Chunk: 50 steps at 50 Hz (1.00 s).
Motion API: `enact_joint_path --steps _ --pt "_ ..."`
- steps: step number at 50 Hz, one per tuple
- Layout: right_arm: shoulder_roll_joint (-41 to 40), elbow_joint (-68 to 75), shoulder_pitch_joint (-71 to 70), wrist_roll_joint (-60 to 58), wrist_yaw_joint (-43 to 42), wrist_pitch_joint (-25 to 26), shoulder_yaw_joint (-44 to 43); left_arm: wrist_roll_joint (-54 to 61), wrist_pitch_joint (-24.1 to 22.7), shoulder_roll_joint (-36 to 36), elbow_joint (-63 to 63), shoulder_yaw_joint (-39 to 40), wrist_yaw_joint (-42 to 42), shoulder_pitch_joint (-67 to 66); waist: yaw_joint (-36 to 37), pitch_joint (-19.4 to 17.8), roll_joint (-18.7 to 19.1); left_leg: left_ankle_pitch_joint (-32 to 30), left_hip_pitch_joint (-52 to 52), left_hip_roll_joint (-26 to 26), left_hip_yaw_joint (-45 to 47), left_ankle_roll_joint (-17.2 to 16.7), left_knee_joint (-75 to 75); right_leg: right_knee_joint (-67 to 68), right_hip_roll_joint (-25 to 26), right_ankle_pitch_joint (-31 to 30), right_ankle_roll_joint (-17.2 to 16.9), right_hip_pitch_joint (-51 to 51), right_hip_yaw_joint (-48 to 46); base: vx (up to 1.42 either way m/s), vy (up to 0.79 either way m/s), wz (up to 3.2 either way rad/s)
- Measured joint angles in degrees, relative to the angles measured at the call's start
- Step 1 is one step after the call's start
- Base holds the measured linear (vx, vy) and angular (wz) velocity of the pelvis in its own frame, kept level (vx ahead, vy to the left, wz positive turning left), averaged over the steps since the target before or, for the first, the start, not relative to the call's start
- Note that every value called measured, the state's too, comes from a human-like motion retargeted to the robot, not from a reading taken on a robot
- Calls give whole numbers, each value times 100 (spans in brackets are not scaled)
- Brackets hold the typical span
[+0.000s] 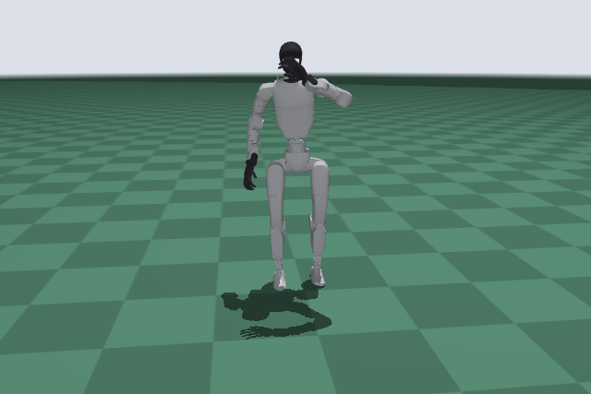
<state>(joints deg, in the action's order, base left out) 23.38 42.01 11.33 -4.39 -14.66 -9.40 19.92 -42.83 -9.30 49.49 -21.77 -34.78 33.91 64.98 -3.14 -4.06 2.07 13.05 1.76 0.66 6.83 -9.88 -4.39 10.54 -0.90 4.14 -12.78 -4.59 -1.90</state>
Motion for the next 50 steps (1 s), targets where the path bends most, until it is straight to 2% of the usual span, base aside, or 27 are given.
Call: enact_joint_path --steps 5,7,8,9,10,11,12,13,14,15,17,18,20,25,32,38,42,45,47,50 --pt "94 83 -131 389 -129 60 -147 -28 52 156 900 -2419 -280 2570 -512 67 167 -73 -111 5 -19 -1 -3 -3 -22 -46 -5 -92 -97 9 1 8" --pt "277 128 -116 596 404 494 115 930 128 182 1311 -3339 -611 3313 -760 76 233 -286 0 62 -125 31 91 -370 -60 -97 -221 199 -131 9 -2 24" --pt "267 159 -166 716 525 552 164 2127 -204 71 1549 -3734 -1046 3500 -775 87 239 -283 -3 20 -62 9 95 -214 -31 -70 -222 102 -164 8 -5 6" --pt "308 167 -164 744 502 542 170 1691 -125 63 1976 -4135 -1080 3861 -869 80 290 -291 -8 13 -100 -8 93 -295 -21 -97 -222 151 -198 9 -3 24" --pt "375 164 -138 727 406 498 155 439 159 107 2496 -4540 -912 4308 -1003 65 364 -306 -15 26 -189 -22 89 -494 -20 -152 -222 274 -231 9 -3 19" --pt "461 175 -90 702 428 476 133 305 132 167 2878 -4542 -1026 4287 -953 97 471 -282 -24 -28 -115 -45 69 -354 19 -130 -222 183 -256 9 -5 -7" --pt "515 208 -84 713 478 487 148 766 38 197 3276 -4543 -1244 4207 -937 124 546 -271 -34 -59 -58 -55 58 -247 39 -111 -222 110 -275 7 -5 -35" --pt "506 284 -160 798 579 562 238 2419 -194 167 3706 -4543 -1669 4010 -989 142 557 -288 -46 -45 -37 -38 65 -206 17 -94 -222 74 -282 7 -1 -18" --pt "539 320 -169 811 594 571 276 2830 -191 248 4187 -4543 -1800 3929 -1025 159 600 -293 -51 -43 -21 -32 63 -196 11 -86 -222 65 -284 8 2 -6" --pt "593 335 -144 788 566 547 287 2620 -71 384 4693 -4543 -1782 3905 -1055 175 659 -292 -51 -47 -6 -33 56 -201 13 -83 -222 68 -283 8 1 -8" --pt "555 435 -277 868 676 585 440 3595 -49 522 5968 -4543 -1955 3865 -1195 144 631 -293 -33 -32 37 -24 46 -144 -9 -49 -222 57 -254 7 1 -11" --pt "661 457 -327 890 608 545 468 3104 62 770 6569 -4543 -1895 3828 -1252 93 719 -276 -16 -38 62 -49 35 -133 -3 -34 -221 68 -230 8 -2 -19" --pt "798 417 -297 753 513 553 262 332 530 1341 7920 -4543 -1362 3638 -1329 87 934 -165 -139 -111 92 -110 -138 -91 94 -101 -222 -23 -170 9 -7 -29" --pt "586 403 -204 746 624 647 142 869 536 1943 9993 -4543 -2223 3779 -1348 122 787 -151 -110 -108 292 -116 -189 -82 98 -55 -222 -34 34 8 -2 -32" --pt "397 458 240 700 550 748 -165 977 518 2711 10219 -4537 -2253 3782 -923 144 580 -141 -55 4 354 -49 -385 -192 -31 145 -195 184 217 9 -1 -6" --pt "402 439 480 448 631 810 43 975 559 2872 10048 -4465 -2120 3294 -497 142 273 -189 -193 109 225 45 -1137 -333 -224 271 -127 590 180 11 -6 19" --pt "412 584 272 574 827 1028 304 1179 776 2798 9957 -4302 -2100 2806 -131 187 -155 -749 -833 384 -39 108 -2486 -203 -519 338 -219 702 249 10 -11 8" --pt "343 877 69 618 909 1073 422 1014 814 2816 9819 -3909 -2096 2300 49 312 -336 -1348 -1661 657 -452 -127 -3941 -74 -596 439 -189 748 235 12 -6 13" --pt "284 1214 -219 687 890 1140 527 1070 820 2814 9714 -3569 -1993 1883 192 344 -464 -1251 -2135 625 -324 -49 -4590 -71 -666 512 -197 834 246 14 -6 -3" --pt "170 1773 -735 721 754 1227 629 1231 771 2777 9651 -2939 -1843 1201 469 340 -590 -727 -2608 258 135 287 -4978 -4 -694 585 -222 960 299 16 -4 -27"
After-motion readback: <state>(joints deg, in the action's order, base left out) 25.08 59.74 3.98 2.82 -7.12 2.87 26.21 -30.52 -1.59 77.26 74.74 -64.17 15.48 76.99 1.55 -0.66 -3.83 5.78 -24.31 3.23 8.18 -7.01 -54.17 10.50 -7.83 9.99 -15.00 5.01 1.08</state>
